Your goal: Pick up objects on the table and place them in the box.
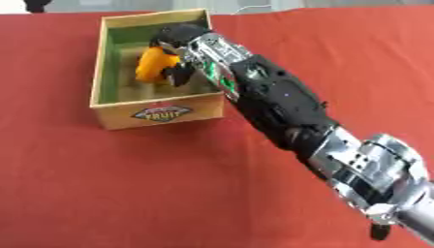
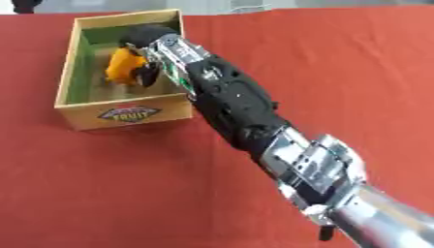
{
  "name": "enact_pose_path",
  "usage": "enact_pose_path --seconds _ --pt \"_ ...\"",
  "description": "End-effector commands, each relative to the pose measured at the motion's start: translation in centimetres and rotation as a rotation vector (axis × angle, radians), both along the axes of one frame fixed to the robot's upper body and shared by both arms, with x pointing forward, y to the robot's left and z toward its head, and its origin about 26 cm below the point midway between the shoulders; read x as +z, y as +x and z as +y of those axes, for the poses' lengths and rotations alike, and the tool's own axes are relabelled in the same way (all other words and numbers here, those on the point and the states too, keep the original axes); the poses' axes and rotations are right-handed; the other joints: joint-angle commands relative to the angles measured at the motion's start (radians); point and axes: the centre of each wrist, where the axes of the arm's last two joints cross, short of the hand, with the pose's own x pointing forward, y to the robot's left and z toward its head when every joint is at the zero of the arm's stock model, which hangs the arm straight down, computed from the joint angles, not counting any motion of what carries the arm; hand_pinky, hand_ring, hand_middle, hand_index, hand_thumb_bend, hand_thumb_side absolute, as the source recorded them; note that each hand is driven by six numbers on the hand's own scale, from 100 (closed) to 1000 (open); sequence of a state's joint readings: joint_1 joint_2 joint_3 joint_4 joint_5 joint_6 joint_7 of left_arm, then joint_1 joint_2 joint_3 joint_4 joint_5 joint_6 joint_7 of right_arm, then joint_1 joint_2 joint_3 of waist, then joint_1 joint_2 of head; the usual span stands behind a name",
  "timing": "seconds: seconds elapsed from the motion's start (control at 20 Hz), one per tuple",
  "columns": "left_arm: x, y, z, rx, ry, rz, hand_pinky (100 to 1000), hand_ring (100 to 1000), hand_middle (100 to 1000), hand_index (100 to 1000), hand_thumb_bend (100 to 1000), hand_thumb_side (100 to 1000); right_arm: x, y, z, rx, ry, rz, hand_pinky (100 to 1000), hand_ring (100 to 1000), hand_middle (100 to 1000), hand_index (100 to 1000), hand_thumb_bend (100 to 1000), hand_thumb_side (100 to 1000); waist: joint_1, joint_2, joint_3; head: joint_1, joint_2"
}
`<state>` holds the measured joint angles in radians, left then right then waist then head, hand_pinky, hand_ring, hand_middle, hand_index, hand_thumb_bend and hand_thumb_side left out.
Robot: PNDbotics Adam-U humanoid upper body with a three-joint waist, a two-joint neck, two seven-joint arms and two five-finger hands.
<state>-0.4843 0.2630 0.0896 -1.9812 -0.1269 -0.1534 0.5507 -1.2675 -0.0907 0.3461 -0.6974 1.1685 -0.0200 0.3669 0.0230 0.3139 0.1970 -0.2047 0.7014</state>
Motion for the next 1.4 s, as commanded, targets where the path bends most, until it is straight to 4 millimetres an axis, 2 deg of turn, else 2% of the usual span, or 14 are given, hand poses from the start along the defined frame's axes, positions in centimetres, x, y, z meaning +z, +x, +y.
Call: enact_pose_path --seconds 0.05,0.1,0.15,0.25,0.4,0.8,1.0,1.2,1.4 --pt "0.7 -0.4 -0.1 -0.006 0.008 -0.026 575 607 647 788 100 883 1.5 0.1 0.3 0.010 -0.026 -0.033 820 882 793 1000 100 515 0.004 -0.021 0.001 -0.001 -0.008" --pt "0.7 -0.4 -0.1 -0.005 0.008 -0.025 575 607 647 788 100 883 1.6 0.2 0.2 0.010 -0.029 -0.033 822 883 794 1000 104 530 0.004 -0.021 0.000 -0.001 -0.007" --pt "0.6 -0.4 -0.1 -0.005 0.008 -0.024 575 607 647 788 100 883 1.8 0.2 0.2 0.008 -0.029 -0.036 826 889 801 1000 156 562 0.005 -0.022 0.000 0.000 -0.007" --pt "0.6 -0.4 0.0 -0.005 0.009 -0.021 575 607 647 788 100 883 2.3 0.2 0.1 0.004 -0.024 -0.050 830 894 808 1000 194 585 0.006 -0.024 0.000 0.000 -0.005" --pt "0.5 -0.4 0.0 -0.004 0.009 -0.018 576 607 647 788 100 883 3.6 0.0 0.0 -0.001 -0.001 -0.085 834 896 812 1000 225 605 0.007 -0.028 -0.003 0.002 -0.002" --pt "0.4 -0.4 0.1 -0.001 0.013 -0.011 576 608 647 788 100 885 9.0 -1.9 0.0 0.038 0.111 -0.169 841 889 806 1000 217 617 0.008 -0.037 -0.012 0.007 0.004" --pt "0.3 -0.4 0.1 0.003 0.014 -0.010 578 608 646 788 100 884 11.2 -2.9 -0.7 0.054 0.149 -0.195 839 883 795 1000 177 608 0.009 -0.041 -0.016 0.010 0.005" --pt "0.3 -0.4 0.3 0.011 0.013 -0.011 577 608 646 787 100 883 13.7 -4.9 -2.2 0.102 0.191 -0.256 827 864 785 1000 100 599 0.010 -0.041 -0.024 0.018 0.009" --pt "0.3 -0.4 0.4 0.021 0.011 -0.014 578 608 646 787 100 884 16.0 -8.8 -4.7 0.177 0.276 -0.349 822 842 753 1000 100 607 0.012 -0.038 -0.036 0.033 0.014"
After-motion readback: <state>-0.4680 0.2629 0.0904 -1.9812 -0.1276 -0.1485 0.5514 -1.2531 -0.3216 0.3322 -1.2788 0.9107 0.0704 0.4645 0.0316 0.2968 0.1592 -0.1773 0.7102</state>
